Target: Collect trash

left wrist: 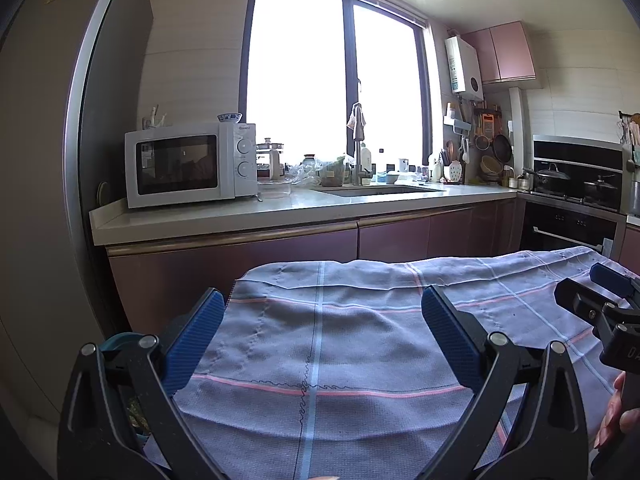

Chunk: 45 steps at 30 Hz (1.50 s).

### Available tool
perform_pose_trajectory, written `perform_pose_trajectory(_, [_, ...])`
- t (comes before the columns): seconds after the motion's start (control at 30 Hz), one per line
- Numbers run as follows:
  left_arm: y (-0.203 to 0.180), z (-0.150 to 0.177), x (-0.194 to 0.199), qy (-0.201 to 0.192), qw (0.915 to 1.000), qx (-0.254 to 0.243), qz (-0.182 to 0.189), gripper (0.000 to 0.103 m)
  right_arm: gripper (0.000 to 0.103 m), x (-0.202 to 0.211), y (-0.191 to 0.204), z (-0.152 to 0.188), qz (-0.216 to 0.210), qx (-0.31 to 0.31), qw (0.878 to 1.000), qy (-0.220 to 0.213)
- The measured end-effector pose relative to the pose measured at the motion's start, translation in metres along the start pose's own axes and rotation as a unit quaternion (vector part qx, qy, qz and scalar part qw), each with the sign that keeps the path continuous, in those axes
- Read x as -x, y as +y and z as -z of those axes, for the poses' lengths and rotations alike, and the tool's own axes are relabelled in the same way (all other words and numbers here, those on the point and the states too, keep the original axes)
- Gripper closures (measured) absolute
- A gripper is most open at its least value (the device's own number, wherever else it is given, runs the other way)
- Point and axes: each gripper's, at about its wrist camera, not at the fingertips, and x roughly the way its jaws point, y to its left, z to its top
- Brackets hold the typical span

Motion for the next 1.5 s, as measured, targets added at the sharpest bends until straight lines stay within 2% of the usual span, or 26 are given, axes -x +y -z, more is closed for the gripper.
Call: perform_pose_trajectory(1.5, [0.013,0.004,0.008,0.012,0.9994,0.013,-0.030,0.006,0.007,-0.007,0.011,0.003,-0.026,-0.002,1.000,0.012])
